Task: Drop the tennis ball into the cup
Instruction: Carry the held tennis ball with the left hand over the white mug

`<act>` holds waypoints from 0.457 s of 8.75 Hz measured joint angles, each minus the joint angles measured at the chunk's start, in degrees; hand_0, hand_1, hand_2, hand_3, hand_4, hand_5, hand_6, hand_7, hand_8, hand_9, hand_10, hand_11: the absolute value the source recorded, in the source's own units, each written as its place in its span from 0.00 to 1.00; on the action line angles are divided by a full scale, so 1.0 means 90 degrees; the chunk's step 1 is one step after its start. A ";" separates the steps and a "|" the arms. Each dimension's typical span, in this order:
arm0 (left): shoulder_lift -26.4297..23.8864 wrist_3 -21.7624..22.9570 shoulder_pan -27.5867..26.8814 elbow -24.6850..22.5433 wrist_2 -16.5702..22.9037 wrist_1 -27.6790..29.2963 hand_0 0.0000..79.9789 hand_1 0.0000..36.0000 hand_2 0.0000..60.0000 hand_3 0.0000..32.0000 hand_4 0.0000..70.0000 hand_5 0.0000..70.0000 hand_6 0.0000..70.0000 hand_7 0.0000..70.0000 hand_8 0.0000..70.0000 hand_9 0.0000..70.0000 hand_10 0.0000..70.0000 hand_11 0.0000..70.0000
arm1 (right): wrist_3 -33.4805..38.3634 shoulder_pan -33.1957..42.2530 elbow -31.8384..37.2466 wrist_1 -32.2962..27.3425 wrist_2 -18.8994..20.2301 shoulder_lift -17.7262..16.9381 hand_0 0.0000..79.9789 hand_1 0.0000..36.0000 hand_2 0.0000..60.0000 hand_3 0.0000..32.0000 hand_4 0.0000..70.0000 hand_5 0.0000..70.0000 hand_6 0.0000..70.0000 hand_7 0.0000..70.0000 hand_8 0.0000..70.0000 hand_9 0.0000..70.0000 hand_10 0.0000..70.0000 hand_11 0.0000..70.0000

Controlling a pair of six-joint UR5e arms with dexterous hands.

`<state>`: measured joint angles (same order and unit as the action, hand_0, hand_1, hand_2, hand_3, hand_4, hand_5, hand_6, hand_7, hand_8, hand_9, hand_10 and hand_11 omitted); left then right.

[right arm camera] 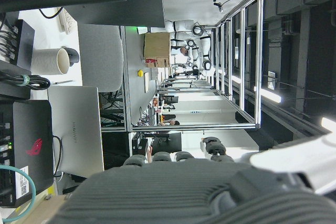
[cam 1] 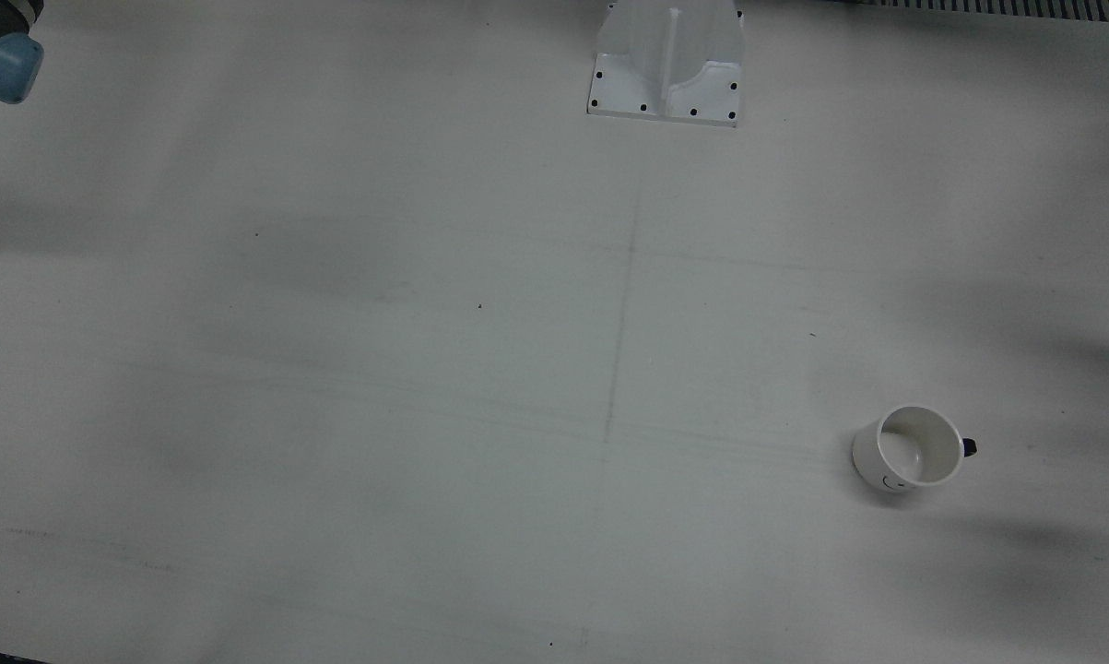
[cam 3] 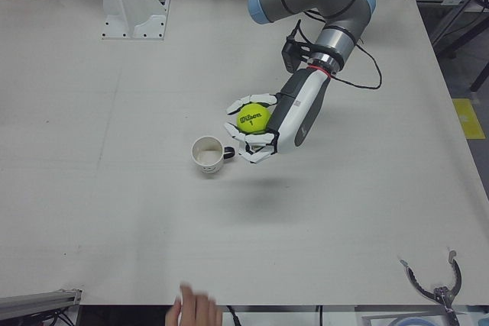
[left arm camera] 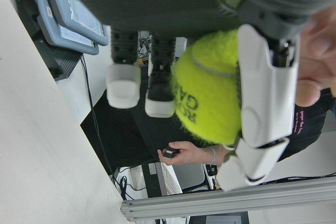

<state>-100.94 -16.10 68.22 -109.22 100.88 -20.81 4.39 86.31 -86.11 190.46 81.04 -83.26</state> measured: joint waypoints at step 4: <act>-0.0080 -0.0043 -0.0163 0.0013 -0.0040 -0.0047 0.89 1.00 1.00 0.00 1.00 0.25 0.37 1.00 0.86 1.00 0.30 0.48 | 0.0000 0.0000 0.0005 0.0000 0.0000 -0.0002 0.00 0.00 0.00 0.00 0.00 0.00 0.00 0.00 0.00 0.00 0.00 0.00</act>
<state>-101.66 -16.49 66.75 -109.10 100.52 -21.23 4.39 86.31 -86.07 190.46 81.03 -83.28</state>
